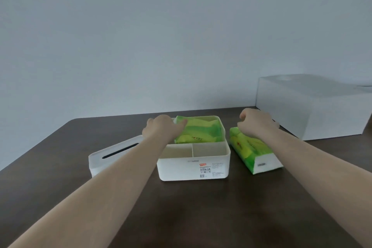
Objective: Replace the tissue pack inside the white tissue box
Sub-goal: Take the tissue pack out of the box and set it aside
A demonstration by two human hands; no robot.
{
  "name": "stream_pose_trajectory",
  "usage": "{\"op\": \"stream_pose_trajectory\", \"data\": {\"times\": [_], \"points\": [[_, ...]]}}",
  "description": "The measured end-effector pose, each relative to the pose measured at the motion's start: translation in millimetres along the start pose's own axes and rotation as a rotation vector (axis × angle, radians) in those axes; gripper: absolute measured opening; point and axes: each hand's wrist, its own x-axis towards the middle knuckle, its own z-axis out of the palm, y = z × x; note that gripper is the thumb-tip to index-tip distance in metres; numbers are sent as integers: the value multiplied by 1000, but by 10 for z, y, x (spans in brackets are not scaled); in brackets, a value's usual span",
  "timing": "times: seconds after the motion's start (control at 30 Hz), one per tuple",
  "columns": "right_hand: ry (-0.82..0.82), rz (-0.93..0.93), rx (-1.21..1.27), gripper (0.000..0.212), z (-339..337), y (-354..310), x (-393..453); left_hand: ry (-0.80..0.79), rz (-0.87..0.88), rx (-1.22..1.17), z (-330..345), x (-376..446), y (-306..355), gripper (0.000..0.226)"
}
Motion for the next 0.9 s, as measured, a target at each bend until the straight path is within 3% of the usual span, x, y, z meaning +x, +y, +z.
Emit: {"op": "stream_pose_trajectory", "data": {"times": [0.07, 0.2, 0.37, 0.53, 0.63, 0.77, 0.9], "points": [[-71, 45, -48, 46, -9, 106, 30, 24, -12, 104, 71, 48, 66, 51], [-224, 57, -96, 75, 66, 183, 56, -33, -69, 131, 186, 129, 87, 22], [-292, 57, -171, 105, 128, 131, 27, 68, 20, 198, 235, 102, 49, 12], [-290, 32, -167, 100, 173, 100, 46, 301, -23, -224, -166, 249, -102, 12], [-354, 8, -240, 111, 141, 110, 62, 467, -91, -424, -515, 417, -340, 15], [-367, 6, -271, 113, 88, 106, 92, 540, -153, -364, -746, 677, -750, 19], [-125, 16, -198, 93, 61, -4, 84, 518, -226, -274, -693, 895, -1119, 11]]}}
